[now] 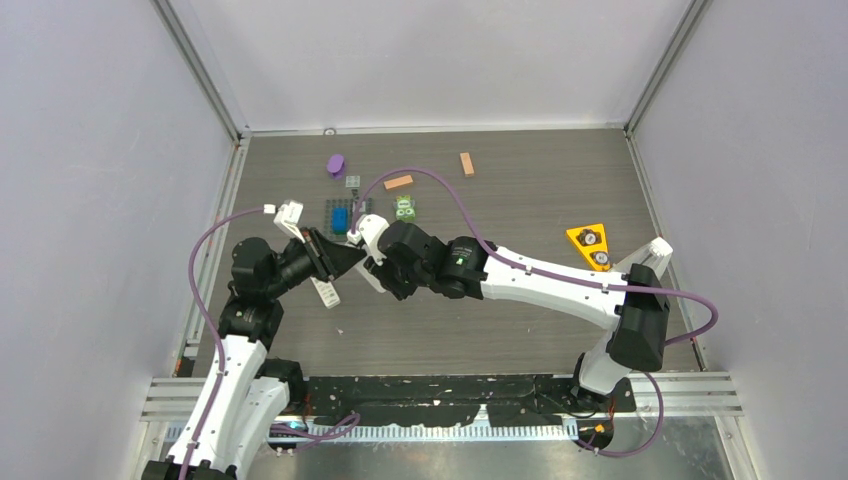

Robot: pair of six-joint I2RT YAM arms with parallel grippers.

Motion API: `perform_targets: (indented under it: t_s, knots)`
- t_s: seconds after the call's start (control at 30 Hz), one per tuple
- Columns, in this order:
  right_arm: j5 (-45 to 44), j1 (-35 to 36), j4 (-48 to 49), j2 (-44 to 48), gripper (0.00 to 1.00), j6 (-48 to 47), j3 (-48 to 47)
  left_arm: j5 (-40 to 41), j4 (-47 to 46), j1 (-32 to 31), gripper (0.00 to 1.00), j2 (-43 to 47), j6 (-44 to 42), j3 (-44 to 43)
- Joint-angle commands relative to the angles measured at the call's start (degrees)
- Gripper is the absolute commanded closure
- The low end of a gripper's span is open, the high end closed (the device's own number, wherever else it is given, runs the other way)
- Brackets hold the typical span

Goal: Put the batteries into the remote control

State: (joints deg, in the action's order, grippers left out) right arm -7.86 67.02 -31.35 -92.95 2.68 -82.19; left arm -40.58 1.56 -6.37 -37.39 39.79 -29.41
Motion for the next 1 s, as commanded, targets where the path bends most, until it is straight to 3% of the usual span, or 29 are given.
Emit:
perform_targets:
  t_s: [0.0, 0.57, 0.97]
  knots:
    - [-1.0, 0.3, 2.0, 1.6, 0.8, -0.5, -1.4, -0.2, -1.7, -0.2, 1.0, 0.2, -0.9, -0.9]
    - [-1.6, 0.3, 1.8, 1.2, 0.8, -0.5, -1.7, 0.3, 0.0, -0.2, 1.0, 0.4, -1.6, -1.3]
    - [-0.3, 0.3, 1.1, -0.3, 0.8, -0.4, -2.8, -4.7, -5.4, -0.3, 1.0, 0.5, 0.2, -0.1]
